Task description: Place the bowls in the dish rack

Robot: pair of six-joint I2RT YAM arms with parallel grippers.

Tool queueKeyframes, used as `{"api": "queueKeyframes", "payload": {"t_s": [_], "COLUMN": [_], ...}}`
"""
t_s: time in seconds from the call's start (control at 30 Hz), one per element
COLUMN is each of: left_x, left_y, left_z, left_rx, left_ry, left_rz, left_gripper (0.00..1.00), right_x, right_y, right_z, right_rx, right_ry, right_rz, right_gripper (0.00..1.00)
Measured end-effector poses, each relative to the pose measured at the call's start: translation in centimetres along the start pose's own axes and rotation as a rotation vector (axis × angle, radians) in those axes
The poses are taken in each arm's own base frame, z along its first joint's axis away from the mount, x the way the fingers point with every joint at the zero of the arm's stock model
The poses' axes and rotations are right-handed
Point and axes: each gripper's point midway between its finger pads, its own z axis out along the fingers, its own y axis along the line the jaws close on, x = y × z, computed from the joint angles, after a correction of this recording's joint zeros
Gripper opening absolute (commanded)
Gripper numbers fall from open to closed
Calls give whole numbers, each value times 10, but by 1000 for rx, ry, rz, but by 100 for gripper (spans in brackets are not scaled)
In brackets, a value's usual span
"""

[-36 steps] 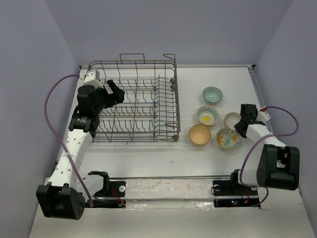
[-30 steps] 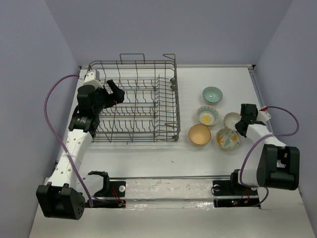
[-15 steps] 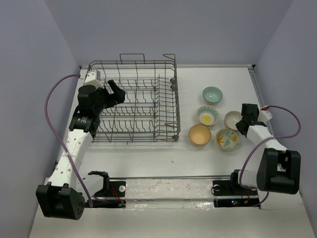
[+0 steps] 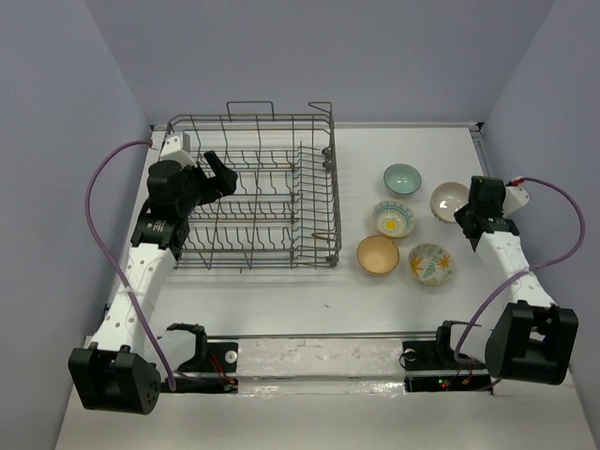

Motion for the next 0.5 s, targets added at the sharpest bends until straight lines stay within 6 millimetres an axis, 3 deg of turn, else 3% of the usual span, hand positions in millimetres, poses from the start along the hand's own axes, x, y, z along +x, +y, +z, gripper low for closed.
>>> {"api": "queueKeyframes", "payload": {"t_s": [0.13, 0.3, 0.4, 0.5], "left_x": [1, 5, 8, 7], "left_y": [-1, -4, -11, -19], "left_z": [1, 4, 4, 4], "left_rx": [6, 24, 51, 75], "left_ry": [6, 24, 37, 41], "left_rz": [-1, -4, -7, -8], "left_gripper": [99, 99, 99, 99], "right_x": [-21, -57, -72, -72], "right_y": [26, 71, 112, 153], "right_z": [-17, -54, -91, -130], "right_rx": [-101, -266, -399, -535], "right_ry": [-1, -19, -35, -39], "right_rz": [-10, -31, -64, -103], "right_gripper": [1, 1, 1, 1]}}
